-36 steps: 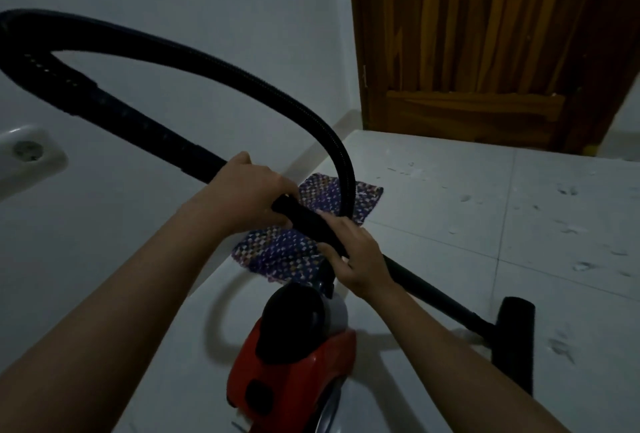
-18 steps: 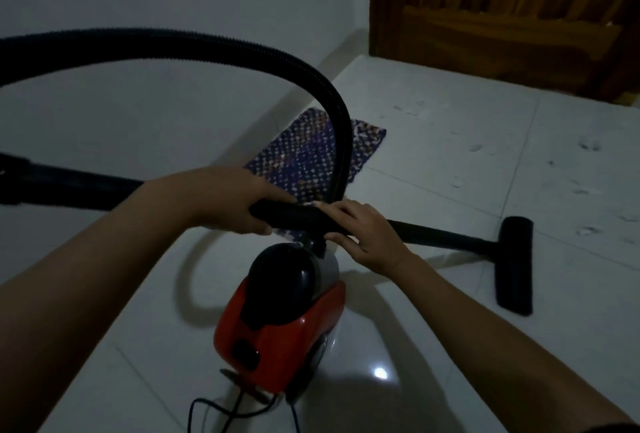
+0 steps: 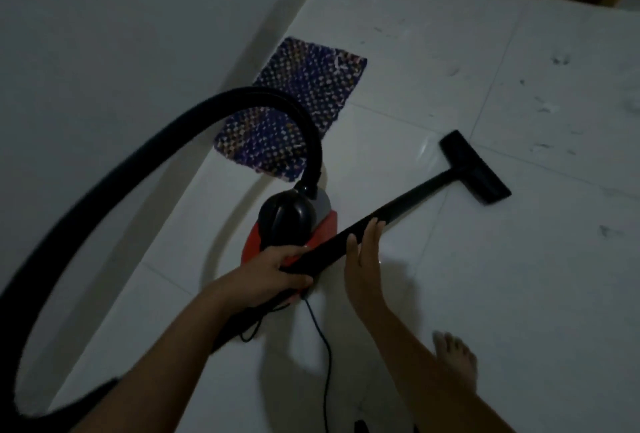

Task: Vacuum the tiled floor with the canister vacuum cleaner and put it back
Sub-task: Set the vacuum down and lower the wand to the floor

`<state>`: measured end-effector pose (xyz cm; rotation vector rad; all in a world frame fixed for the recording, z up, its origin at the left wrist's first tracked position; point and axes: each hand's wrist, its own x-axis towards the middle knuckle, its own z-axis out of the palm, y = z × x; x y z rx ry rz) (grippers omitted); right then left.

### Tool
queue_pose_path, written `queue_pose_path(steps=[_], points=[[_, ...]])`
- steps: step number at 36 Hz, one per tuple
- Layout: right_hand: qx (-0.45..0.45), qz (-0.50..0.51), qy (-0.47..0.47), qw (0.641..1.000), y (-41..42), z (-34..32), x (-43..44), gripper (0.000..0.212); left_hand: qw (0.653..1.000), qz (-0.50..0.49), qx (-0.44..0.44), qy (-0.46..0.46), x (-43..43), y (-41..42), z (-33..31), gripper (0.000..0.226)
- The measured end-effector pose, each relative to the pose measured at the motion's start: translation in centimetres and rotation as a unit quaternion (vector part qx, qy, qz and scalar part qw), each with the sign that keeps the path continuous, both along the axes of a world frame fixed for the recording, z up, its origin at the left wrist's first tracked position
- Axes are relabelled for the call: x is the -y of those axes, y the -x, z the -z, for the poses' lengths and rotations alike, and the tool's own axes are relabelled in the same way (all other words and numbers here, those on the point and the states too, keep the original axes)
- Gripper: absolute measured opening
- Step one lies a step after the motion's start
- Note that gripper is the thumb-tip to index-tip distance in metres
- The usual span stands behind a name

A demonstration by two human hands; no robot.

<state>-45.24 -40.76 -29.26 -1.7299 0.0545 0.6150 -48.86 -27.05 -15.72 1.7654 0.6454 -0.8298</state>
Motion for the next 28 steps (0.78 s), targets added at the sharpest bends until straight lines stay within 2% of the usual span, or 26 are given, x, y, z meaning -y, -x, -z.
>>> queue_pose_path(steps=[3,5,8,9,12,14,16,22,28], points=[[-0.122,0.063,-0.031,0.99,0.0,-1.6,0.0,0.072,0.996,-0.091,-0.008,0.026,2.2,2.7,0.0,0.035],[-0.207,0.14,-0.083,0.965,-0.2,-2.3,0.3,0.067,0.988,-0.143,-0.019,0.05,3.8,4.1,0.0,0.037],[-0.287,0.193,-0.165,0.924,0.6,-3.4,1.2,0.03,0.978,-0.201,-0.021,0.06,5.8,5.4,0.0,0.038],[-0.299,0.194,-0.187,0.915,1.1,-3.9,1.4,0.02,0.976,-0.209,-0.02,0.064,6.3,5.7,-0.3,0.038],[-0.321,0.191,-0.251,0.893,1.7,-5.7,1.8,0.014,0.969,-0.23,-0.003,0.094,7.5,6.4,-1.5,0.036],[-0.341,0.191,-0.256,0.884,1.4,-7.1,1.7,0.01,0.962,-0.248,0.004,0.113,7.8,6.6,-2.4,0.037],[-0.352,0.179,-0.242,0.886,1.0,-8.2,1.5,0.007,0.96,-0.253,0.006,0.119,7.8,6.7,-3.1,0.038],[-0.362,0.134,-0.196,0.901,0.1,-8.8,1.0,0.024,0.946,-0.288,-0.016,0.145,7.6,6.0,-4.2,0.036],[-0.368,0.121,-0.21,0.897,-3.0,-7.6,0.0,0.014,0.93,-0.332,-0.019,0.16,7.2,2.7,-3.0,0.044]])
